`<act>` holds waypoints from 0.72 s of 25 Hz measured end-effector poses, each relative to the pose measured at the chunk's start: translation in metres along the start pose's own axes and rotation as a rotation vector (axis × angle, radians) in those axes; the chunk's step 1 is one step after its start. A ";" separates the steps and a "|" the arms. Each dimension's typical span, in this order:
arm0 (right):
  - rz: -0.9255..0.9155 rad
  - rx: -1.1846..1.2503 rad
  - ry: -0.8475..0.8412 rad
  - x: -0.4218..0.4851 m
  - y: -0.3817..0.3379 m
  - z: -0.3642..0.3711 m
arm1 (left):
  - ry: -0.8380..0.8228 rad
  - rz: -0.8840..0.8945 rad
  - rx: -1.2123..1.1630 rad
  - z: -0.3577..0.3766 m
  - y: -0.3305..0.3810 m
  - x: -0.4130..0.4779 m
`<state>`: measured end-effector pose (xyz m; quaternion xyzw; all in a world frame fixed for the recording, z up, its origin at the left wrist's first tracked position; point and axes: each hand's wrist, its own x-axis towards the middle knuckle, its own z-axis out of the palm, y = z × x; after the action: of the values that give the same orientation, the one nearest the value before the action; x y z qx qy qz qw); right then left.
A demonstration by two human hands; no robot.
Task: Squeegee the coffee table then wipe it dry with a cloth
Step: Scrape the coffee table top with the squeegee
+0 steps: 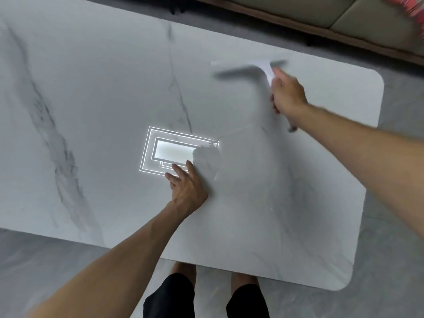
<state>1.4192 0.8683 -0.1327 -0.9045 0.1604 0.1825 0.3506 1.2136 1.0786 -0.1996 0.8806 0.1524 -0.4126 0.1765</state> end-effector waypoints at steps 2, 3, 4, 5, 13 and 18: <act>0.106 0.141 0.014 0.034 -0.038 0.023 | -0.031 -0.013 -0.015 -0.003 0.002 0.003; 0.146 0.150 0.003 0.042 -0.050 0.033 | -0.046 -0.022 -0.024 -0.006 0.004 0.004; 0.158 0.139 -0.012 0.047 -0.057 0.043 | -0.058 -0.038 -0.031 -0.008 0.005 0.005; 0.117 0.048 -0.035 0.050 -0.057 0.054 | -0.069 -0.054 -0.026 -0.011 0.006 0.007; -0.418 -0.499 -0.296 -0.048 0.060 0.038 | -0.052 -0.100 -0.168 -0.026 0.013 0.000; -0.309 -0.615 -0.338 -0.091 0.158 -0.036 | -0.069 0.011 0.187 -0.023 0.013 0.002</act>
<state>1.2804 0.7472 -0.1584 -0.9380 -0.1001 0.3139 0.1077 1.2352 1.0773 -0.1851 0.8793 0.1020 -0.4542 0.1009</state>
